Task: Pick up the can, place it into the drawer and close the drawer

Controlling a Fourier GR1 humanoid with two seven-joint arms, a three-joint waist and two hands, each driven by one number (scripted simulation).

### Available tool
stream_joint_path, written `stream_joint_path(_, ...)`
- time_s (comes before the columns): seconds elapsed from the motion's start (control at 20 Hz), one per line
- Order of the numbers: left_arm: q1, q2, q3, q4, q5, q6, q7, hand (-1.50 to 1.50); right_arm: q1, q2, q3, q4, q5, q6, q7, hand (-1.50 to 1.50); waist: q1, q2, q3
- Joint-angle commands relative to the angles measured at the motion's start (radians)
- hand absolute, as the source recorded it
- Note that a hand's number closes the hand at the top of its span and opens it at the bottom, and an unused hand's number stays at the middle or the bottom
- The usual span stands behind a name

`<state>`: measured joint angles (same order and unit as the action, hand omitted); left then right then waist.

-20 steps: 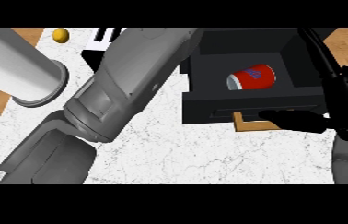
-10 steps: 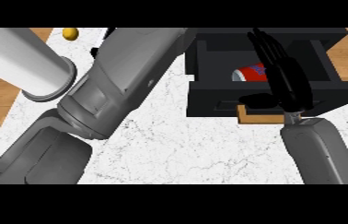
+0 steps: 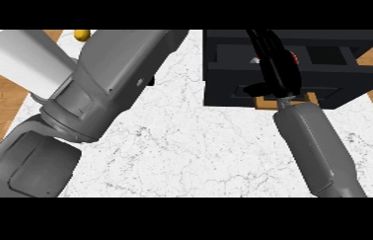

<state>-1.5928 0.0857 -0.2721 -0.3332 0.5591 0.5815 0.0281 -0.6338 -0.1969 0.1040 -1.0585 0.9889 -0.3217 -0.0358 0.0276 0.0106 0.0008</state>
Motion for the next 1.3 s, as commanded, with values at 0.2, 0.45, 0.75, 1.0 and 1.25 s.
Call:
stream_joint_path(0.2,0.08,0.071,-0.014,-0.106,-0.022,-0.039,0.054,-1.5,-0.215,0.038,-0.088,0.328,0.073,-0.22,0.011,-1.5,0.038,-0.003,0.0)
stream_joint_path(0.45,0.109,0.098,-0.021,-0.165,-0.029,-0.042,0.108,-1.5,-0.33,0.009,-0.132,0.496,0.084,-0.294,-0.026,-1.5,0.057,0.0,0.0)
stream_joint_path(0.75,0.182,0.16,-0.032,-0.255,-0.043,-0.066,0.134,-1.5,-0.46,-0.004,-0.163,0.62,0.095,-0.33,-0.025,-1.5,0.076,0.003,0.0)
stream_joint_path(1.0,0.236,0.128,-0.058,-0.339,-0.059,-0.023,0.146,-1.5,-0.526,-0.002,-0.179,0.698,0.103,-0.353,-0.014,-1.5,0.095,0.007,0.0)
stream_joint_path(1.25,0.294,0.201,-0.045,-0.415,-0.045,-0.069,0.182,-1.5,-0.546,0.0,-0.237,0.7,0.03,-0.357,-0.096,-1.5,0.086,0.006,0.001)
